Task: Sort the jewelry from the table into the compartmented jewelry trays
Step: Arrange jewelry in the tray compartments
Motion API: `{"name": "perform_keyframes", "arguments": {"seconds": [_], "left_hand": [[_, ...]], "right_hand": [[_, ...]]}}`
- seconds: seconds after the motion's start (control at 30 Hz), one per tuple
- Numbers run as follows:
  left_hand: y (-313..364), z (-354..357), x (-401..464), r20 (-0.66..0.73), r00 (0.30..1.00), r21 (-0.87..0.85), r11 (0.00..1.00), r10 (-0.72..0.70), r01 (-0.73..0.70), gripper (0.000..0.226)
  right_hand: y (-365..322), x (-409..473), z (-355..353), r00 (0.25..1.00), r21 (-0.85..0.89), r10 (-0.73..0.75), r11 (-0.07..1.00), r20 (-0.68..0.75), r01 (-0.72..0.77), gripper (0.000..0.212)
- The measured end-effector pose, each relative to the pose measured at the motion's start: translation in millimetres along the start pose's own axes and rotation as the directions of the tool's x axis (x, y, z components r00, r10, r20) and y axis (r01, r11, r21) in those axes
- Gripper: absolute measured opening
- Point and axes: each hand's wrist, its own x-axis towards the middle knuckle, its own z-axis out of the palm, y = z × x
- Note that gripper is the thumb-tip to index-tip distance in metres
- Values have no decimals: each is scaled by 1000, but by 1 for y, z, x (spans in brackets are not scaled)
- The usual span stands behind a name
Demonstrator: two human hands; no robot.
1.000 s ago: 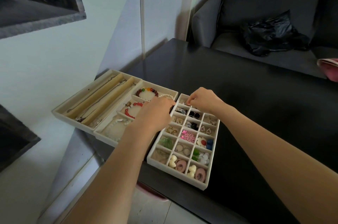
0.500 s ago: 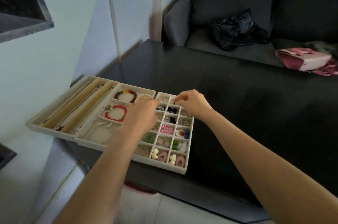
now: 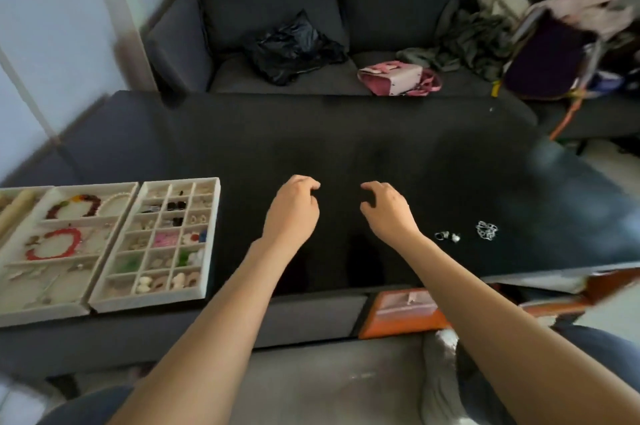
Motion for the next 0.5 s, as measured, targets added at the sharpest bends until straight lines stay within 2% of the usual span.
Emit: {"name": "perform_keyframes", "arguments": {"seconds": [0.13,0.23,0.3,0.37,0.5], "left_hand": [[52,59,7,221,960,11,984,170,-176,48],[87,103,8,404,873,-10,955,275,-297,55],[103,129,5,500,801,-10,927,329,-375,52],[110,149,2,541,761,9,902,358,-431,47],[112,171,-1,526,756,84,861,390,-502,46]], "right_hand": [[68,-13,-33,997,-118,69,991,43,-63,49],[119,-20,-53,994,-192,89,978,65,-75,51],[147,-23,-64,992,-243,110,966,66,-91,52],[169,-25,-71,989,-278,131,955,68,-107,52],[193,-24,-77,979,-241,182,958,89,-156,50]]}}
